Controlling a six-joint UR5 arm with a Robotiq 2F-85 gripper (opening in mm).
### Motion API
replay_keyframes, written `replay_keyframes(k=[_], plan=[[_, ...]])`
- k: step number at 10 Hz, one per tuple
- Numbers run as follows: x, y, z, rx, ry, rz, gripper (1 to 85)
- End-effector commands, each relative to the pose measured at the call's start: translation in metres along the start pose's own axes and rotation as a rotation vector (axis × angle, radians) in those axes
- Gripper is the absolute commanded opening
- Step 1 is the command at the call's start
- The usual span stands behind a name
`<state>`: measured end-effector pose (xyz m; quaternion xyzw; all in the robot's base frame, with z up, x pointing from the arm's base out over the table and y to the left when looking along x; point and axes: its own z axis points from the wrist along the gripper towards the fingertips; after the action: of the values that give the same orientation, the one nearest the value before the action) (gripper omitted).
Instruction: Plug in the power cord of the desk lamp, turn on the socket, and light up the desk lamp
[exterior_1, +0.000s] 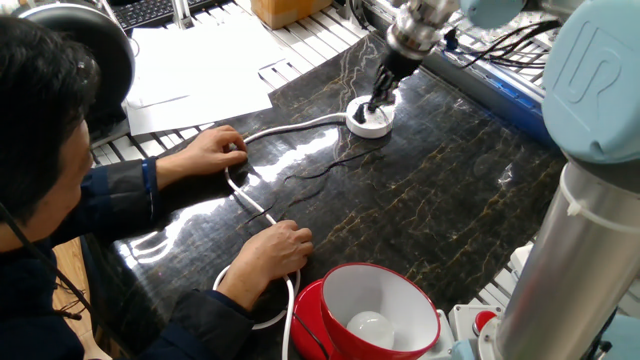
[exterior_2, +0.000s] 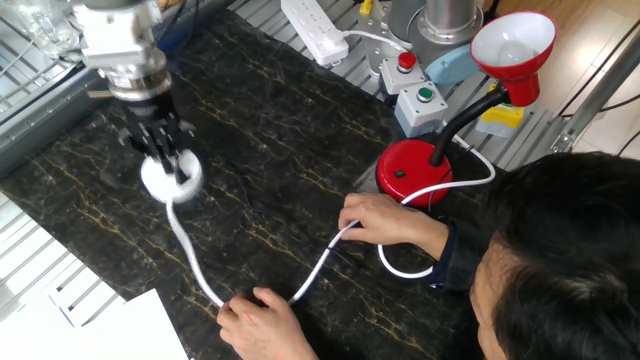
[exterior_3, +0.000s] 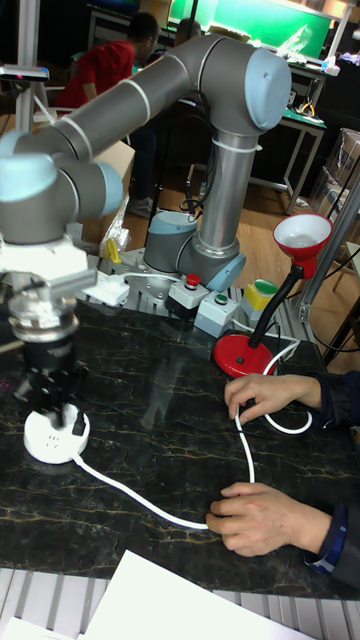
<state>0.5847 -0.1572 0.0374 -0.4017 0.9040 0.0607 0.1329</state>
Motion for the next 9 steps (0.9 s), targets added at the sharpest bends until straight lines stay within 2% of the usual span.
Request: replay_keyframes(k=[1,2,4,6,8,9], plan=[[0.008,-0.011,-0.030,0.011,0.055,-0.012,1.0],[0.004,-0.011,-0.031,0.005,0.060,-0.007,1.0],[0.004,-0.016,-0.038,0.016,0.112,-0.009,1.0],[0.000,-0.008,-0.056,-0.001,0.170,0.027,1.0],[0.002,0.001,-0.077,0.003,0.241,0.050,1.0],[-0.002,0.022,-0.088,-0.042,0.257,0.121,1.0]])
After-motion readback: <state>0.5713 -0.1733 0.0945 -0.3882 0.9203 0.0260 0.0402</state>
